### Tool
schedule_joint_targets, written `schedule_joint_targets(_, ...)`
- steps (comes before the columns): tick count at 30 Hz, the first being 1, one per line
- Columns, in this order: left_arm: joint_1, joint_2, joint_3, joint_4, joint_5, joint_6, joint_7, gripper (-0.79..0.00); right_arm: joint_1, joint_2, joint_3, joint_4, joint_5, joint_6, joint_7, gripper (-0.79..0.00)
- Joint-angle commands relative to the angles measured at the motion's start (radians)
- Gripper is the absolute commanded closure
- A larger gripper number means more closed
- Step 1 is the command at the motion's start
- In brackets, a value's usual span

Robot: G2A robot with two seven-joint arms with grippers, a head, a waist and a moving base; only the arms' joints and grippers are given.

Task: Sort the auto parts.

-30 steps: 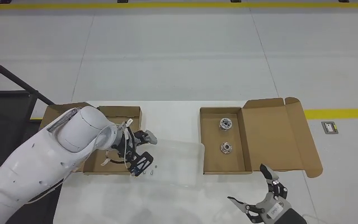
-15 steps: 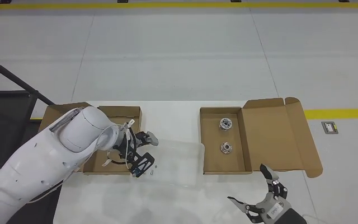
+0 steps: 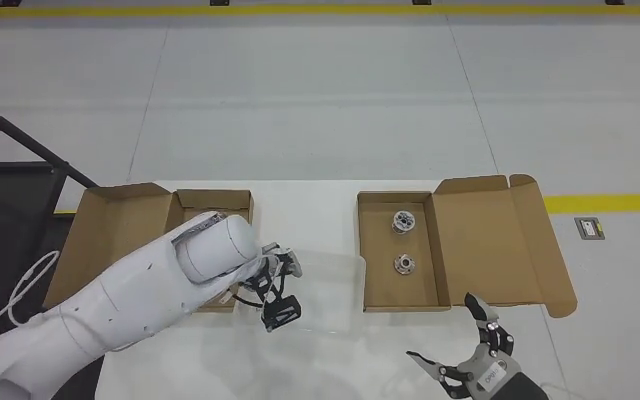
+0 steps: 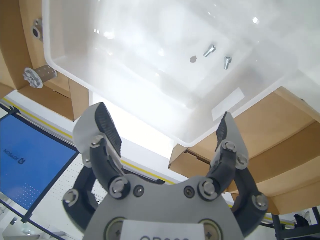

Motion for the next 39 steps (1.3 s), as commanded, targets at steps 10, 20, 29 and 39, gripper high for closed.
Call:
schedule_joint_targets(10, 0.013, -0.074, -0.001, 0.072, 0.128, 0.000, 0.086, -0.785, 0.000, 0.000, 0.000, 0.000, 0.000, 0.000, 0.000, -0.785)
schedule_joint_targets(20, 0.101, -0.095, -0.001, 0.076, 0.253, 0.000, 0.096, -0.668, 0.000, 0.000, 0.000, 0.000, 0.000, 0.000, 0.000, -0.785)
schedule_joint_targets(29, 0.142, -0.144, -0.001, 0.183, 0.388, 0.100, 0.196, -0.591, 0.000, 0.000, 0.000, 0.000, 0.000, 0.000, 0.000, -0.785)
schedule_joint_targets(39, 0.156, -0.165, -0.001, 0.248, 0.388, 0.151, 0.247, -0.388, 0.000, 0.000, 0.000, 0.000, 0.000, 0.000, 0.000, -0.785)
